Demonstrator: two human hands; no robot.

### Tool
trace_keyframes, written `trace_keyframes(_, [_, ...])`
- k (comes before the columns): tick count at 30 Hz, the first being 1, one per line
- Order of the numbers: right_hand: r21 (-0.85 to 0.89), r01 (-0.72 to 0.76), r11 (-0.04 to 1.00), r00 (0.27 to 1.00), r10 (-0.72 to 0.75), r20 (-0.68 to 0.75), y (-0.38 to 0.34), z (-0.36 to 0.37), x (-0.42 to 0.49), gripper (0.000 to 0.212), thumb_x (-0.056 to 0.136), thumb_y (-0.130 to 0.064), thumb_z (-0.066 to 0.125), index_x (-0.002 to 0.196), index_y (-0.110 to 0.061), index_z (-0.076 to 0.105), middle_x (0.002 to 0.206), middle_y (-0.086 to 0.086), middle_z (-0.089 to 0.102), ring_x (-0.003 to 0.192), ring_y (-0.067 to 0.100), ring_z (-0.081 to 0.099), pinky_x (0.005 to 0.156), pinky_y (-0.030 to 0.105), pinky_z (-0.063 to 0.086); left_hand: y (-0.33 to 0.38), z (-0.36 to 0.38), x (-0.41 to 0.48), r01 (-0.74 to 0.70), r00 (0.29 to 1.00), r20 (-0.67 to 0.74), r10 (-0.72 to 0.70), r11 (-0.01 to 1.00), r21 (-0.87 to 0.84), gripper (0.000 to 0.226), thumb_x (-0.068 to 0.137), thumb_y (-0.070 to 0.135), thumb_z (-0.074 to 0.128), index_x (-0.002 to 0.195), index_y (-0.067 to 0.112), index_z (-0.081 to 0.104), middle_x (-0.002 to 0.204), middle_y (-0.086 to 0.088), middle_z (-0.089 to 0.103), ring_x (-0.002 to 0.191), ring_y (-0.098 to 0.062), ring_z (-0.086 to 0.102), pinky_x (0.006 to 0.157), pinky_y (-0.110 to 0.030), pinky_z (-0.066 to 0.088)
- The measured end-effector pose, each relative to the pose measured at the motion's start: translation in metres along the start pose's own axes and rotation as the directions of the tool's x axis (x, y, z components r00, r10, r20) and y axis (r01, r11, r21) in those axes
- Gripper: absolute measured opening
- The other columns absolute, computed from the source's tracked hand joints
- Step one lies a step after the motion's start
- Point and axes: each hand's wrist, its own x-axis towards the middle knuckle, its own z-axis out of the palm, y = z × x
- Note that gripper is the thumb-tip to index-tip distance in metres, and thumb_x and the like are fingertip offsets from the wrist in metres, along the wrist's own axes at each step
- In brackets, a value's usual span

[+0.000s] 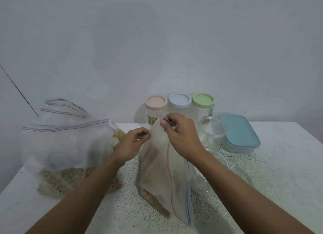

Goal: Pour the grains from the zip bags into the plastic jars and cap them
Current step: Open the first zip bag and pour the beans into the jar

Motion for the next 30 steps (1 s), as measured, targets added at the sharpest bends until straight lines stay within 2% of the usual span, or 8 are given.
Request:
trace_keyframes(3, [0.031, 0.015, 0.999, 1.0, -0.014, -0.017, -0.009, -0.006, 0.004, 0.033, 0.104, -0.027, 0.056, 0.078, -0.006, 0.056, 0.071, 0.008, 0.061, 0.07, 0.02, 0.056, 0.065, 0.039, 0.044, 0.009, -0.008, 0.002, -0.026, 0.998, -0.067, 0.024, 0.999, -0.034, 0.01, 0.1, 0.01, 0.063, 0.095, 0.007, 0.07, 0.092, -0.005, 0.071, 0.09, -0.017, 0.064, 0.088, -0.033, 0.049])
trace_keyframes(6, [0.046, 0.032, 0.998, 0.999, -0.031, -0.016, -0.021, -0.015, 0.005, 0.035, 0.104, -0.031, 0.056, 0.079, -0.007, 0.054, 0.073, 0.009, 0.062, 0.07, 0.023, 0.058, 0.068, 0.041, 0.047, 0.021, -0.016, -0.002, -0.04, 0.996, -0.083, 0.04, 0.999, -0.007, 0.014, 0.101, 0.009, 0.062, 0.093, 0.015, 0.072, 0.09, 0.001, 0.072, 0.088, -0.015, 0.065, 0.089, -0.034, 0.049])
trace_keyframes(9, [0.071, 0.037, 0.997, 0.999, -0.036, -0.012, -0.033, -0.025, 0.005, 0.031, 0.096, -0.031, 0.068, 0.074, -0.014, 0.054, 0.067, -0.006, 0.057, 0.064, 0.008, 0.054, 0.061, 0.02, 0.04, 0.035, -0.026, -0.009, -0.058, 0.993, -0.102, 0.062, 0.998, 0.034, 0.027, 0.101, 0.011, 0.061, 0.087, 0.03, 0.072, 0.085, 0.011, 0.072, 0.085, -0.008, 0.066, 0.084, -0.034, 0.05])
trace_keyframes(11, [0.093, 0.038, 0.995, 0.999, -0.036, -0.015, -0.039, -0.031, 0.006, 0.027, 0.09, -0.029, 0.077, 0.075, -0.015, 0.058, 0.069, -0.007, 0.058, 0.065, 0.005, 0.053, 0.061, 0.016, 0.039, 0.047, -0.033, -0.012, -0.078, 0.99, -0.114, 0.083, 0.996, 0.047, 0.03, 0.102, 0.013, 0.061, 0.085, 0.035, 0.071, 0.084, 0.013, 0.071, 0.08, -0.008, 0.065, 0.076, -0.036, 0.049])
trace_keyframes(15, [0.253, 0.058, 0.966, 0.996, -0.039, -0.08, -0.047, -0.042, 0.011, 0.021, 0.088, -0.019, 0.077, 0.077, -0.011, 0.062, 0.073, 0.005, 0.066, 0.072, 0.026, 0.065, 0.068, 0.042, 0.053, 0.073, -0.052, -0.015, -0.169, 0.972, -0.149, 0.184, 0.98, 0.11, 0.015, 0.1, 0.021, 0.061, 0.092, 0.027, 0.072, 0.089, 0.008, 0.073, 0.09, -0.024, 0.068, 0.086, -0.047, 0.053])
trace_keyframes(20, [0.328, 0.079, 0.941, 0.992, -0.042, -0.119, -0.051, -0.051, 0.014, 0.016, 0.09, -0.011, 0.076, 0.082, -0.001, 0.065, 0.08, 0.016, 0.068, 0.065, 0.017, 0.068, 0.062, 0.032, 0.053, 0.091, -0.053, -0.019, -0.206, 0.954, -0.177, 0.243, 0.957, 0.204, 0.019, 0.103, 0.012, 0.056, 0.093, 0.021, 0.07, 0.085, 0.004, 0.07, 0.084, -0.016, 0.065, 0.074, -0.033, 0.048])
trace_keyframes(24, [0.424, 0.021, 0.905, 0.995, 0.024, -0.1, -0.043, -0.052, 0.016, 0.013, 0.091, -0.009, 0.074, 0.088, 0.001, 0.067, 0.078, 0.009, 0.072, 0.065, 0.016, 0.068, 0.054, 0.029, 0.053, 0.092, -0.059, -0.019, -0.202, 0.952, -0.182, 0.247, 0.951, 0.233, 0.024, 0.103, 0.014, 0.058, 0.088, 0.03, 0.068, 0.08, 0.011, 0.067, 0.071, -0.007, 0.064, 0.063, -0.015, 0.042])
trace_keyframes(30, [0.446, -0.012, 0.895, 0.997, 0.047, -0.068, -0.035, -0.05, 0.015, 0.011, 0.093, -0.01, 0.072, 0.09, 0.0, 0.068, 0.08, 0.008, 0.074, 0.068, 0.016, 0.069, 0.058, 0.03, 0.053, 0.084, -0.061, -0.021, -0.224, 0.965, -0.102, 0.241, 0.962, 0.155, 0.02, 0.103, 0.016, 0.058, 0.091, 0.025, 0.07, 0.078, 0.009, 0.064, 0.07, -0.016, 0.06, 0.074, -0.034, 0.047])
